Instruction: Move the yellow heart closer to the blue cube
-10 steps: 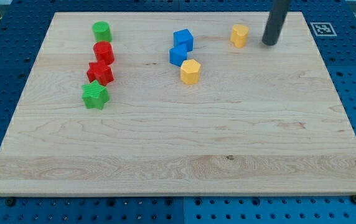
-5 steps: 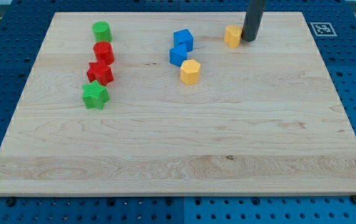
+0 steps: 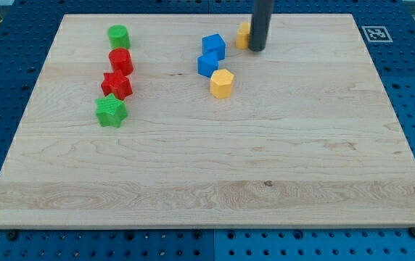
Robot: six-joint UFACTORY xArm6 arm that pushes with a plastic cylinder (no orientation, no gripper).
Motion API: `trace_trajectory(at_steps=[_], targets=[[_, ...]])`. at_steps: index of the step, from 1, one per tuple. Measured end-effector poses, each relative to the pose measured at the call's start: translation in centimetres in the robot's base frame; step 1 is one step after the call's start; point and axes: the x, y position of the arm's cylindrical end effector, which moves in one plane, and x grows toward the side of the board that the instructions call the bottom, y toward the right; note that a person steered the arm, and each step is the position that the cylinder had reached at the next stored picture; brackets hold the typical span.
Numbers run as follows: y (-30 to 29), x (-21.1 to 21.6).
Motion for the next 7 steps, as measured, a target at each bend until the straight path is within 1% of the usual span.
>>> trace_trajectory(at_steps=[1, 2, 3, 4, 5, 7], targets=[[-0.7, -1.1], [1.9, 1.1], [3.6, 0.4], [3.4, -2.7], [2.8, -3.4], [-1.5, -4.0]])
